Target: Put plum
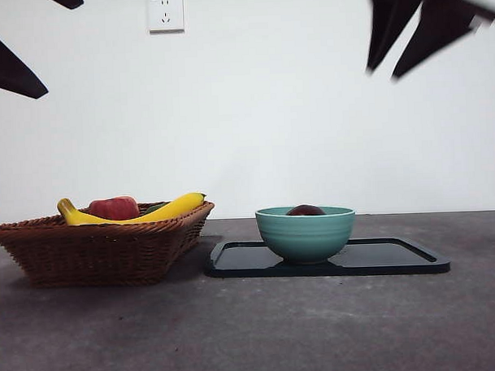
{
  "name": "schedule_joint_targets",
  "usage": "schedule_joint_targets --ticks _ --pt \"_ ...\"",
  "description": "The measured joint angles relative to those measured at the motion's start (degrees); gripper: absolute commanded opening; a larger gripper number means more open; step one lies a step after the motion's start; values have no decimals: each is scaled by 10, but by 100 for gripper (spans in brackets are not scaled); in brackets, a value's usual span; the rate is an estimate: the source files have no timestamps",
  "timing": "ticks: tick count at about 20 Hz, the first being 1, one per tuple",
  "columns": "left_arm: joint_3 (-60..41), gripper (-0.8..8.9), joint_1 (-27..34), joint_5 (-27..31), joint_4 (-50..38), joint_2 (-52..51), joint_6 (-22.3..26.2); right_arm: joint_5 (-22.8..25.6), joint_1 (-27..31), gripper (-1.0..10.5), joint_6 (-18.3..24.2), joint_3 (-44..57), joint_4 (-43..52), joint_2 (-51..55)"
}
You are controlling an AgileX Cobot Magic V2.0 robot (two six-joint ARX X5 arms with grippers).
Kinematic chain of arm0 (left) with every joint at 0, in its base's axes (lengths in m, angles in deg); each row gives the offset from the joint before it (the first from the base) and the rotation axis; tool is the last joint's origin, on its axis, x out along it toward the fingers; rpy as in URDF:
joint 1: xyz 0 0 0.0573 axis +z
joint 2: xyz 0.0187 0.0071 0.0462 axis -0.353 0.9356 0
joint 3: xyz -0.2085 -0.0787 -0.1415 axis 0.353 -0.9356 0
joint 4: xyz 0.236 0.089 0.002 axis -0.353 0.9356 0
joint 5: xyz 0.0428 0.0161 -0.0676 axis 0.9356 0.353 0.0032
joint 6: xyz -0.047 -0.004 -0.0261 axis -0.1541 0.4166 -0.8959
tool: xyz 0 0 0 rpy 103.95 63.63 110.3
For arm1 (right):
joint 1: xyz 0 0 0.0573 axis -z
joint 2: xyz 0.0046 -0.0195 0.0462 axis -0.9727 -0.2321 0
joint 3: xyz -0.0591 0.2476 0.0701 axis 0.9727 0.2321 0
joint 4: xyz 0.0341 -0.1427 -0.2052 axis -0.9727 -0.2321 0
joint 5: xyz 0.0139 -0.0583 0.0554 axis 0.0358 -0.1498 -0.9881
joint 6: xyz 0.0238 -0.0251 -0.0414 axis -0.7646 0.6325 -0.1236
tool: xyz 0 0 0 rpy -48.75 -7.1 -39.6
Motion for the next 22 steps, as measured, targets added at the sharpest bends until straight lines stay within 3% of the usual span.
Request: schedule_joint_targets --ticks 3,7,12,22 --pt "0 403 0 0 0 0 0 -20 0 177 8 11 -26 89" --pt "0 403 0 0 0 0 0 -37 0 177 10 97 -30 216" --pt "0 403 0 0 0 0 0 -111 0 177 9 228 -33 344" --pt "0 403 0 0 0 0 0 -115 0 177 5 280 -40 413"
